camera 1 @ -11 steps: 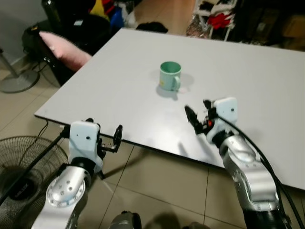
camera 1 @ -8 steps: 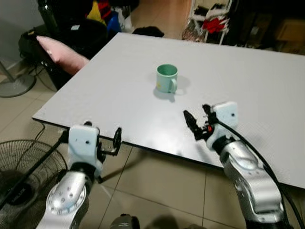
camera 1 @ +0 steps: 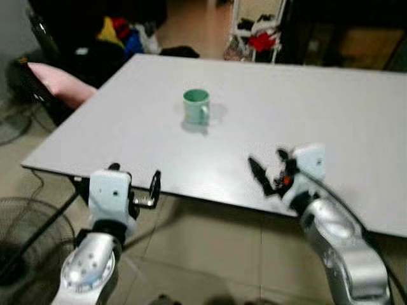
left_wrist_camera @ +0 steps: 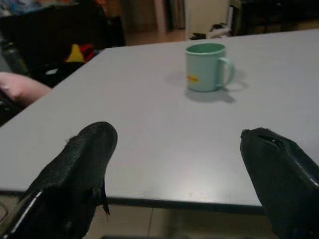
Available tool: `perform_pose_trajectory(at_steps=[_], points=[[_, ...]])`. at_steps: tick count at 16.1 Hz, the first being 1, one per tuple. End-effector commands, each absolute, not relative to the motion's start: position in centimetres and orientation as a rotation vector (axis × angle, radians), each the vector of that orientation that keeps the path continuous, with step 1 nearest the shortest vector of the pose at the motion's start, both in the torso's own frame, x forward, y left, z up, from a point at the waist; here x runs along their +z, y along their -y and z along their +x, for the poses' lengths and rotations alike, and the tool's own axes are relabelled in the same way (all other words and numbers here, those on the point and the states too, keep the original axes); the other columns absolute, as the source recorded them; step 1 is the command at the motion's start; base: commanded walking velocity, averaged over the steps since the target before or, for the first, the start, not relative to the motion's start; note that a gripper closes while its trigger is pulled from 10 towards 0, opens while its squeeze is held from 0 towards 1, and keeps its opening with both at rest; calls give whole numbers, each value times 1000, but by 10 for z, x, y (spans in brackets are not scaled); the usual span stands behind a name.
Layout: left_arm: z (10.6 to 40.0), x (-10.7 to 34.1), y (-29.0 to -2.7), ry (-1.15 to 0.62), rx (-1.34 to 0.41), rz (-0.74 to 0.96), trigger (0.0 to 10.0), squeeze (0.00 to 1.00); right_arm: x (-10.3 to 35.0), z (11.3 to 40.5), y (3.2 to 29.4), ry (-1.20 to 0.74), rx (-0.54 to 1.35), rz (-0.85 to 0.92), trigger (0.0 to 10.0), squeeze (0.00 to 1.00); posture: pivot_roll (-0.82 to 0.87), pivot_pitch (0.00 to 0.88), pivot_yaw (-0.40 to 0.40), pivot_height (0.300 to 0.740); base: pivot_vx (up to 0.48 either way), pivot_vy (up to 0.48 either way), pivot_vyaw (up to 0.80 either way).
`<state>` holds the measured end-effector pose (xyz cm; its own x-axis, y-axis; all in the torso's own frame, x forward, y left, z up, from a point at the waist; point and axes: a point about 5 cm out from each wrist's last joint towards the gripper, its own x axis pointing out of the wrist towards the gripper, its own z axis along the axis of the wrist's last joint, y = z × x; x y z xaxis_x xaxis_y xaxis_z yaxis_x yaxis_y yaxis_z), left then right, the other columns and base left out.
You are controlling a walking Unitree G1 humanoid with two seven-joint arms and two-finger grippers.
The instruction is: Setting the table
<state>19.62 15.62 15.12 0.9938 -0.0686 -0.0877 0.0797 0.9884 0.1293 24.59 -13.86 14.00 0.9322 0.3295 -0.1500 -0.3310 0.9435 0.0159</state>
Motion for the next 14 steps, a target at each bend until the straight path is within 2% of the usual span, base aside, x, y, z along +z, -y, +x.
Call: perform_pose_trajectory(at_steps=[1, 9, 14], points=[[197, 152, -161, -77, -53, 155, 10000, 0, 145, 246, 135, -129, 362, 0, 10000, 1000, -57, 0, 91, 740, 0, 0, 800], [196, 147, -163, -100, -57, 165, 10000, 0, 146, 235, 134, -140, 450, 9, 10000, 1000, -67, 0, 91, 740, 0, 0, 800], [187, 145, -165, -101, -4, 207, 10000, 0, 145, 233, 130, -145, 536, 38, 10000, 1000, -23, 0, 47, 740, 0, 0, 800]])
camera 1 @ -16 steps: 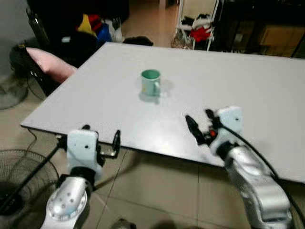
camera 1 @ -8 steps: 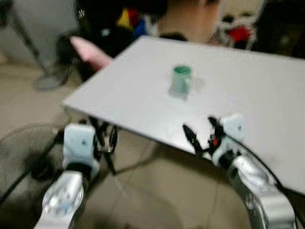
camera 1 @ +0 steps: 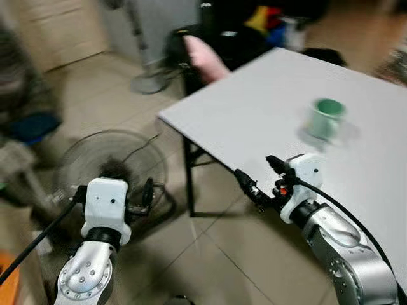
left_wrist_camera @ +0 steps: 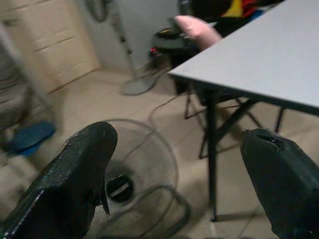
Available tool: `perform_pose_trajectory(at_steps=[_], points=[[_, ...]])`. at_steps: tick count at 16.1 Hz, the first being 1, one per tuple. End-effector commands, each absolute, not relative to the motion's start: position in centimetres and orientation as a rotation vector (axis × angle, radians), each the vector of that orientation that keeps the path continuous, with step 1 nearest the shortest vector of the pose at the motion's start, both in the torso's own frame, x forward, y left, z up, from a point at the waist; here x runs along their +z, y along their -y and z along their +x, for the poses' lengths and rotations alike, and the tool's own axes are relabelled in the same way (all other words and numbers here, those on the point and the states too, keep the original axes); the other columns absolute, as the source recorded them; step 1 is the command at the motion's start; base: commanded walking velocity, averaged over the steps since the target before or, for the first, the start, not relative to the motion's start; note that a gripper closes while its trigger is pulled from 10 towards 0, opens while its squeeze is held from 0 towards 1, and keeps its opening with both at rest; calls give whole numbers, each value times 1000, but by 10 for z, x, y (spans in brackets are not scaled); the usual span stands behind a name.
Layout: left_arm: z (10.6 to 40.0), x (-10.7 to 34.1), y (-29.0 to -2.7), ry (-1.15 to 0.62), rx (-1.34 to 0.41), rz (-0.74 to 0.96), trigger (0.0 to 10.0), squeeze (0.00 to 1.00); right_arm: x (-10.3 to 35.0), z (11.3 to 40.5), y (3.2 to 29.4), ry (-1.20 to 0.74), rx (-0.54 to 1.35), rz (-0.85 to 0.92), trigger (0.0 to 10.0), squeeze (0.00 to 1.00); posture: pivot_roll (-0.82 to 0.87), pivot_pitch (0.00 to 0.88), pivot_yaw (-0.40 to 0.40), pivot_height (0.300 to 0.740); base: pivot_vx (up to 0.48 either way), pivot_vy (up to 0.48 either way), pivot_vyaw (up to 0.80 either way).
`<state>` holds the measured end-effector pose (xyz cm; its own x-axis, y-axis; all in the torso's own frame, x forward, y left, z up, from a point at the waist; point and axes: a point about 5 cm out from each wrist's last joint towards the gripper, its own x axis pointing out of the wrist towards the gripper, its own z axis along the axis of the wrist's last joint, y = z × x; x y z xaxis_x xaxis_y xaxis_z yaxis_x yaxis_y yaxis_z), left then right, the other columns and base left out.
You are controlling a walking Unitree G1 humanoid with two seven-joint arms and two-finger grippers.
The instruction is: Setting the table
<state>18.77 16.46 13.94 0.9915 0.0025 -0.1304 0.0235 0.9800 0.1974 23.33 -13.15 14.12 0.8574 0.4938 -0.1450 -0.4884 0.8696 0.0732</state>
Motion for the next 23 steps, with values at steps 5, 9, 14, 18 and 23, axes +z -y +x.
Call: perform_pose_trajectory(at_steps=[5, 9, 14, 18, 23], points=[[177, 147, -174, -118, 66, 208, 10000, 0, 134, 230, 132, -186, 482, 100, 10000, 1000, 1, 0, 44, 740, 0, 0, 800], [187, 148, -171, -97, 38, 210, 10000, 0, 136, 230, 135, -170, 486, 87, 10000, 1000, -27, 0, 81, 740, 0, 0, 800], [188, 153, -171, -80, 38, 229, 10000, 0, 136, 235, 138, -167, 473, 109, 10000, 1000, -10, 0, 65, 740, 0, 0, 800], [183, 153, -170, -84, 44, 223, 10000, 0, 139, 231, 131, -160, 502, 127, 10000, 1000, -9, 0, 54, 740, 0, 0, 800], [178, 156, -173, -76, 77, 227, 10000, 0, 138, 233, 131, -164, 544, 119, 10000, 1000, -1, 0, 44, 740, 0, 0, 800]])
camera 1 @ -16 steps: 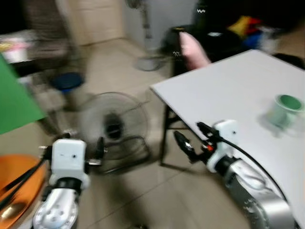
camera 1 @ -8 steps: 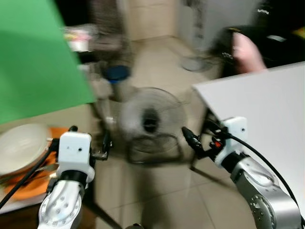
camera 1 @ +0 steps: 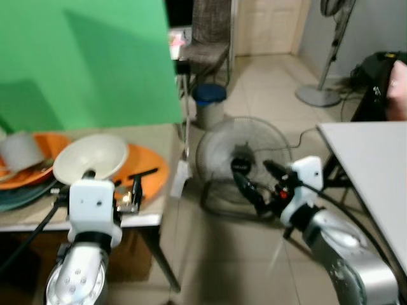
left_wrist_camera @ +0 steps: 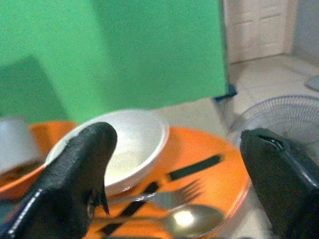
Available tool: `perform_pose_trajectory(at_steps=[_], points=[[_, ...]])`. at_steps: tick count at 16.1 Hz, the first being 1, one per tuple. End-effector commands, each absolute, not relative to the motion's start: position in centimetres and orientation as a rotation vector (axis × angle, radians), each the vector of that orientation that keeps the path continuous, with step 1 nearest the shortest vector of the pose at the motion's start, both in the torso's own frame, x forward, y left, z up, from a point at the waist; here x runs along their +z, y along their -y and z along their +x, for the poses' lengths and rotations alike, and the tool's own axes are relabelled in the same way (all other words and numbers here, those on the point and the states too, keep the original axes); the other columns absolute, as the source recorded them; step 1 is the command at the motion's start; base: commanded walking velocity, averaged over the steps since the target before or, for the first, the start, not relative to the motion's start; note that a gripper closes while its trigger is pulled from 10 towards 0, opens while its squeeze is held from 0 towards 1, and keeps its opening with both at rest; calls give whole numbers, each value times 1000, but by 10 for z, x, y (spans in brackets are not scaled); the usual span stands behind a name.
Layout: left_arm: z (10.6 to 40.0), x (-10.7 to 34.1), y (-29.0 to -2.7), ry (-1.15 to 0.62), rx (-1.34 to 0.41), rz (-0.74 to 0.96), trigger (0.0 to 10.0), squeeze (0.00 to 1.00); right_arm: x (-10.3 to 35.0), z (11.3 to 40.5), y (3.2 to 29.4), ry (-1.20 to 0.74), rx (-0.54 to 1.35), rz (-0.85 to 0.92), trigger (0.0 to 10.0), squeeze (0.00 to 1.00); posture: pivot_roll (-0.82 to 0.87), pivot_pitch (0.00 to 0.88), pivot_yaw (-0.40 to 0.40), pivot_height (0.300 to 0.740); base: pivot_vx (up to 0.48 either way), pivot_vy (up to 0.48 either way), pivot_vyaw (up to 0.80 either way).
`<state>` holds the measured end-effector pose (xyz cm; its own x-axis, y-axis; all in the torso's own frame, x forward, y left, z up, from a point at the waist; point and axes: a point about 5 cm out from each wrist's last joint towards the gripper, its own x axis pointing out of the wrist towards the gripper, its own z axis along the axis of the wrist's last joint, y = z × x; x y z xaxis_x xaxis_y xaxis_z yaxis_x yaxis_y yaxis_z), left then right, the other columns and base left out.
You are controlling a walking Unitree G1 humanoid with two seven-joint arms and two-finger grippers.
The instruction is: Setting the table
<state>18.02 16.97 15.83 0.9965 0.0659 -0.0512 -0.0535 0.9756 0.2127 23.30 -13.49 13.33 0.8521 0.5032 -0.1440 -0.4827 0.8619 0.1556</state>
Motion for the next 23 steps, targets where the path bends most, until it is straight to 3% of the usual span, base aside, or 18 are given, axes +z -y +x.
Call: perform_pose_trajectory(at_steps=[1, 2, 3, 4, 15, 20, 21, 22, 23], points=[[178, 156, -172, -71, 66, 236, 10000, 0, 138, 234, 132, -163, 530, 128, 10000, 1000, 5, 1, 42, 740, 0, 0, 800], [179, 159, -173, -64, 66, 222, 10000, 0, 137, 235, 133, -176, 489, 143, 10000, 1000, 9, 4, 42, 740, 0, 0, 0], [181, 161, -175, -65, 67, 216, 10000, 0, 136, 235, 132, -179, 473, 129, 10000, 616, 5, 7, 47, 740, 0, 0, 0], [181, 161, -174, -67, 58, 200, 10000, 0, 137, 234, 132, -175, 452, 123, 10000, 0, -5, 5, 51, 740, 0, 0, 0], [193, 164, -175, -49, 16, 212, 10000, 0, 141, 235, 140, -166, 329, 129, 10000, 0, -30, 16, 48, 740, 0, 368, -138], [197, 170, -174, -38, -15, 213, 10000, 0, 145, 239, 143, -153, 284, 152, 10000, 0, -25, 14, 46, 740, 0, 418, -800], [198, 171, -175, -36, -17, 214, 10000, 0, 148, 240, 143, -145, 275, 159, 10000, 361, -25, 15, 47, 740, 0, 416, -800], [198, 172, -176, -35, -18, 216, 10000, 0, 149, 241, 144, -143, 271, 160, 10000, 349, -25, 15, 47, 740, 0, 416, -800], [199, 173, -176, -31, -18, 222, 10000, 0, 150, 241, 144, -138, 264, 161, 10000, 259, -24, 16, 49, 740, 0, 416, -800]])
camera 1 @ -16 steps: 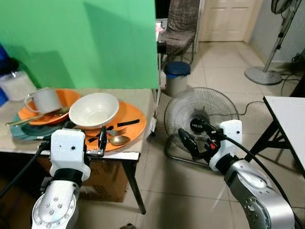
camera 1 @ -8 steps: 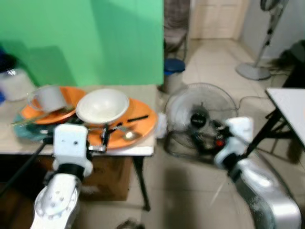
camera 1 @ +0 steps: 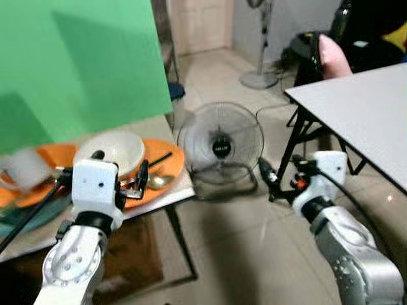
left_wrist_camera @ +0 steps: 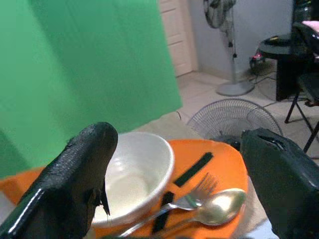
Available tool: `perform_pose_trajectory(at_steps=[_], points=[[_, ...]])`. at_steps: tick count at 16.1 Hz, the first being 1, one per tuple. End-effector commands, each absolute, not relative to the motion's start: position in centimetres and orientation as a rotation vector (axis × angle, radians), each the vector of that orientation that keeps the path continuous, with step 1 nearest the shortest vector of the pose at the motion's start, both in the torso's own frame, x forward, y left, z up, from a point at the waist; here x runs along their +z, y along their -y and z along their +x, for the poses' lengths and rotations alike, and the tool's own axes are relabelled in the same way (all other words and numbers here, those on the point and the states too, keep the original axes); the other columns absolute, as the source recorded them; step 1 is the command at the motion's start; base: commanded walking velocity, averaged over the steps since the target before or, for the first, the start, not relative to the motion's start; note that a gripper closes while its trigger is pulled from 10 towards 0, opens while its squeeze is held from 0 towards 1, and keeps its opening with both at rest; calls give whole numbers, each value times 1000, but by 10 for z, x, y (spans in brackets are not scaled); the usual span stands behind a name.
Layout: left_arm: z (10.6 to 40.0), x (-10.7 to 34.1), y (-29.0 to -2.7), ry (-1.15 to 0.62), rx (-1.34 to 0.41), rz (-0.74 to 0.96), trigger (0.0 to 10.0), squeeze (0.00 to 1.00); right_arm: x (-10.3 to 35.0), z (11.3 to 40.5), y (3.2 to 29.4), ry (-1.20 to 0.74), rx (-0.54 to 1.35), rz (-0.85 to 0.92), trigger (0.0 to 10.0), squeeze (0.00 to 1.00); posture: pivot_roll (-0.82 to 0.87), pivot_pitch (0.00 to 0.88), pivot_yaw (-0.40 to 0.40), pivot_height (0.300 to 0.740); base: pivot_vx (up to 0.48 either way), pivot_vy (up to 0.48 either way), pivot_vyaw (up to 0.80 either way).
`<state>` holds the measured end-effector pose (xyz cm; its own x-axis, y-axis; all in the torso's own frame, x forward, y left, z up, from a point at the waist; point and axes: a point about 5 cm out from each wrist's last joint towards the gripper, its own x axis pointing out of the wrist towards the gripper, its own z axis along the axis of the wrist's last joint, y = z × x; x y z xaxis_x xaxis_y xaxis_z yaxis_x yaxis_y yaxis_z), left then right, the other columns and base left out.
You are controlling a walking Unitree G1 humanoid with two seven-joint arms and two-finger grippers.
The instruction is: Setting the table
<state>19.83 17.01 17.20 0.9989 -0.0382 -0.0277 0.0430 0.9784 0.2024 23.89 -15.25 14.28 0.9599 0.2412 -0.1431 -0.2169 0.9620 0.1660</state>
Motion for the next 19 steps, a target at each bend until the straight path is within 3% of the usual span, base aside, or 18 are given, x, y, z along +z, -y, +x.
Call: perform_pose_trajectory(at_steps=[1, 14, 18, 19], points=[[199, 173, -177, -30, -18, 227, 10000, 0, 151, 241, 144, -136, 259, 161, 10000, 0, -23, 18, 49, 740, 0, 412, -800], [204, 181, -174, -8, -112, 231, 10000, 0, 150, 235, 141, -155, 259, 168, 10000, 0, -15, 24, 39, 740, 0, 415, -800], [204, 187, -175, -3, -138, 224, 10000, 0, 151, 235, 139, -156, 302, 142, 10000, 0, -11, 18, 34, 740, 0, 0, -113], [204, 190, -175, 7, -139, 211, 10000, 306, 153, 237, 138, -149, 321, 150, 10000, 0, -8, 17, 28, 740, 0, 0, 0]])
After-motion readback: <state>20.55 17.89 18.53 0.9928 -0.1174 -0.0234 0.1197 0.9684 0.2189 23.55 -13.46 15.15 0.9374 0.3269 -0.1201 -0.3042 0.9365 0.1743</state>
